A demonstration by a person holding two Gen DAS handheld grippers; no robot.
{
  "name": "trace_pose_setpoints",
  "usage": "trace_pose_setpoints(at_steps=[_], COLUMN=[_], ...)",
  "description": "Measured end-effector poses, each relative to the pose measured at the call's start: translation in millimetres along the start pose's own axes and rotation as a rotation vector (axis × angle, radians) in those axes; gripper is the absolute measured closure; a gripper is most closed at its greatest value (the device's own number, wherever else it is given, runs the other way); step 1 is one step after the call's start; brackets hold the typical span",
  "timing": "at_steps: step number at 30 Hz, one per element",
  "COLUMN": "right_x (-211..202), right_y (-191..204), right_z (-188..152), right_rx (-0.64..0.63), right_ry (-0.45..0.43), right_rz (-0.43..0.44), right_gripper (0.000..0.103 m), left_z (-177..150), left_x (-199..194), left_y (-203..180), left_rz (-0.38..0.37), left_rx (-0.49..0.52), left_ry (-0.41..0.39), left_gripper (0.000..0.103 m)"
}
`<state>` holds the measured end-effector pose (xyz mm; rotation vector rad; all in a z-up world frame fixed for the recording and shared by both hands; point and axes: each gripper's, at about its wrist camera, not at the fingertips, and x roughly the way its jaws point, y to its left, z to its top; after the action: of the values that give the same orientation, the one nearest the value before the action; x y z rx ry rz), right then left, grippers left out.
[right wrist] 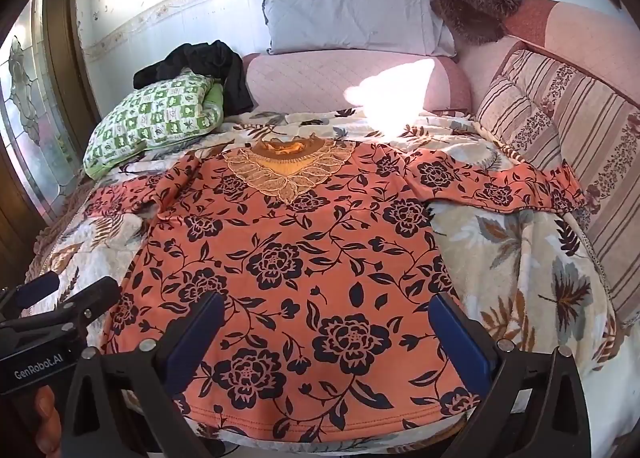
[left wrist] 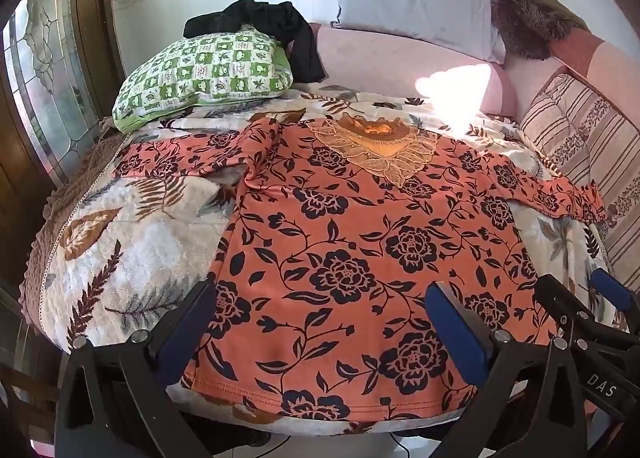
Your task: Fold small clothes
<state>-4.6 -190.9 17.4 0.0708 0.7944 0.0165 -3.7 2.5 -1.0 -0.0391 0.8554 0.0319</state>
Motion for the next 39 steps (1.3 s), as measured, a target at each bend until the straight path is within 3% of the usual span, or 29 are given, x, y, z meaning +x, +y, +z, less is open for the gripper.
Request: trace_pose_setpoints(at_steps=[39], right_x=[-2.8], right_y=[0.8], right_z=[-2.3], right_rx=[-0.001], right_ry=[-0.036], right_rz=[-0.016], right_gripper=[0.0], left_z=[-0.4], left_x=[-5.5], left_y=[9.3], left_rz=[0.009], left_rx=[-0.023], left_ry=[-0.017], left_gripper=[0.0])
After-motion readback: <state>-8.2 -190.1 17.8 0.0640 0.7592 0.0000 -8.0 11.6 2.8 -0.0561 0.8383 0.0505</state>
